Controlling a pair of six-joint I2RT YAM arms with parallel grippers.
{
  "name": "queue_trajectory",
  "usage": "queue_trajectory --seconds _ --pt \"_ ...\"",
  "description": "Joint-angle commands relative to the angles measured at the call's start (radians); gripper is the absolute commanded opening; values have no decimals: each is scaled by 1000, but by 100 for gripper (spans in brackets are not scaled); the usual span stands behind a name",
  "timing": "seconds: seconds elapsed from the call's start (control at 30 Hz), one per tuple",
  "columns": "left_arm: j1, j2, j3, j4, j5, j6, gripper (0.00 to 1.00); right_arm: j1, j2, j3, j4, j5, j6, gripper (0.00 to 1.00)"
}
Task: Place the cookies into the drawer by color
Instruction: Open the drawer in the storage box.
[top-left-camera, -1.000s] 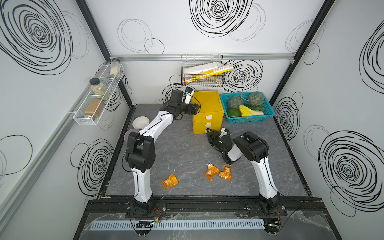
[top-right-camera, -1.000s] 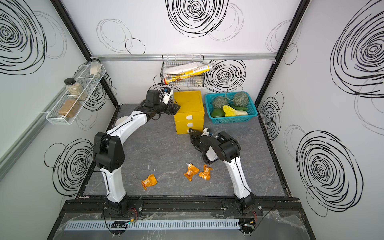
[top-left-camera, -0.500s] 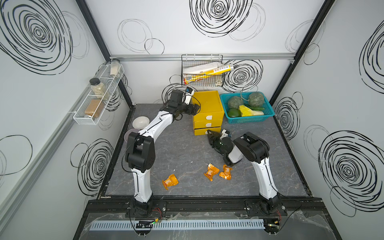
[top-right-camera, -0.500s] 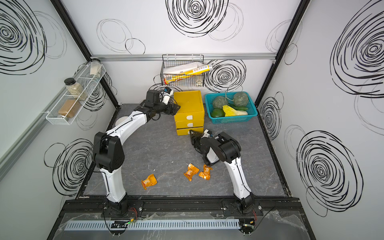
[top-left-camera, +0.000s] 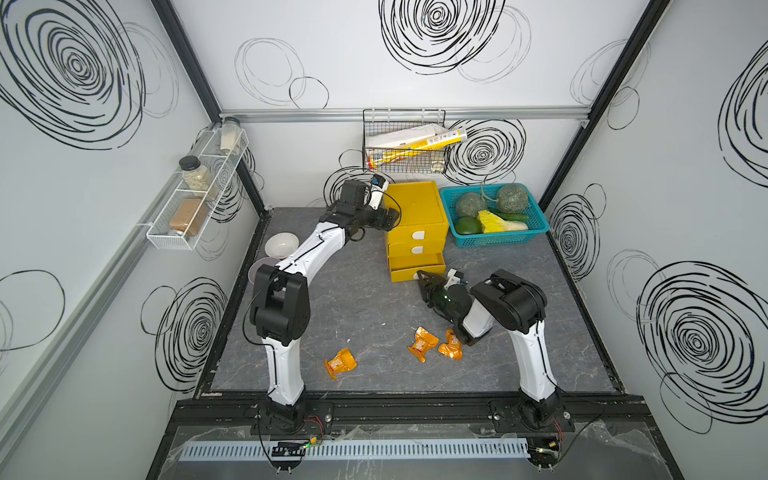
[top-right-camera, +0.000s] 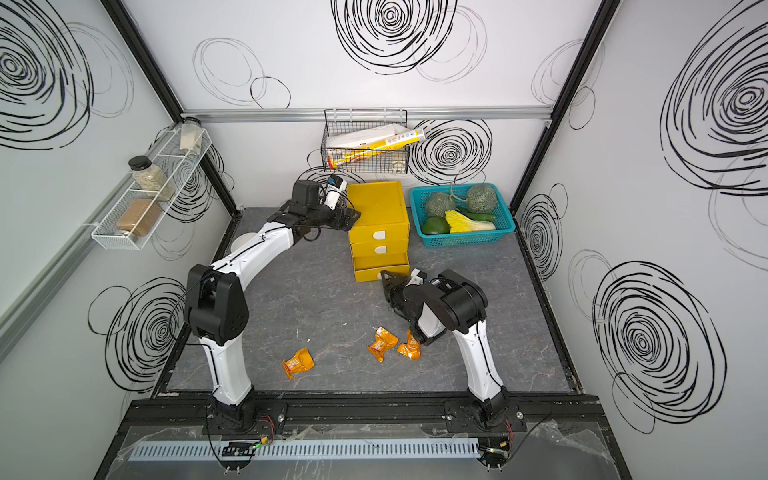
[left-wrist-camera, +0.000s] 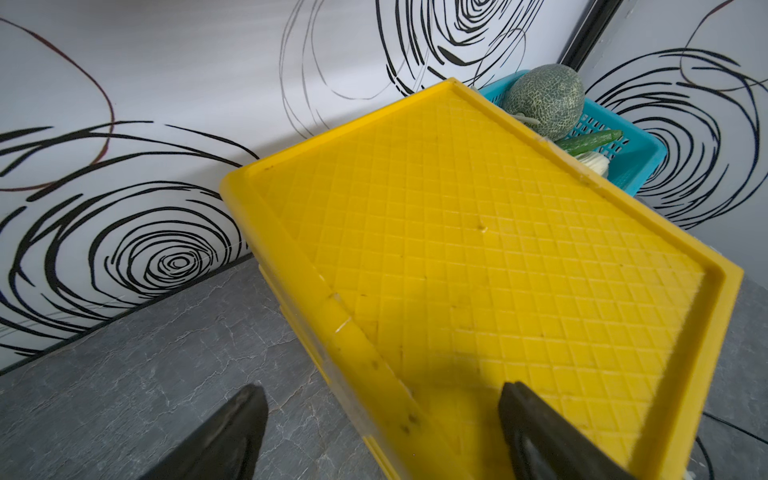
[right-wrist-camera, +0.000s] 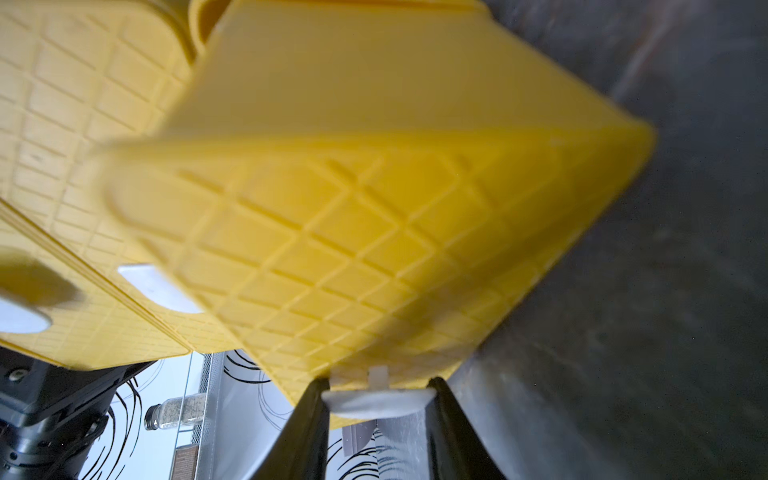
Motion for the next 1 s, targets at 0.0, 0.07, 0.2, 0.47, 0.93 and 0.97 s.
queue_trajectory --seconds 0.0,0.07,0.2,0.47,0.93,0.97 --pt "2 -21 -25 -53 -15 13 93 7 -33 -61 -57 44 -7 37" --pt "0 -23 -25 -51 -15 12 93 16 -50 -86 -53 46 -9 37" --pt "0 -26 -25 -51 -13 12 93 34 -81 -143 -30 56 -1 36" --pt "-4 -26 -26 -51 -13 10 93 65 -181 -227 -53 76 -25 35" --pt "-12 -37 -23 -49 -13 9 94 92 -188 -250 -77 72 -20 49" --pt "-13 -37 -22 -50 -13 10 93 93 -202 -253 -87 70 -27 52"
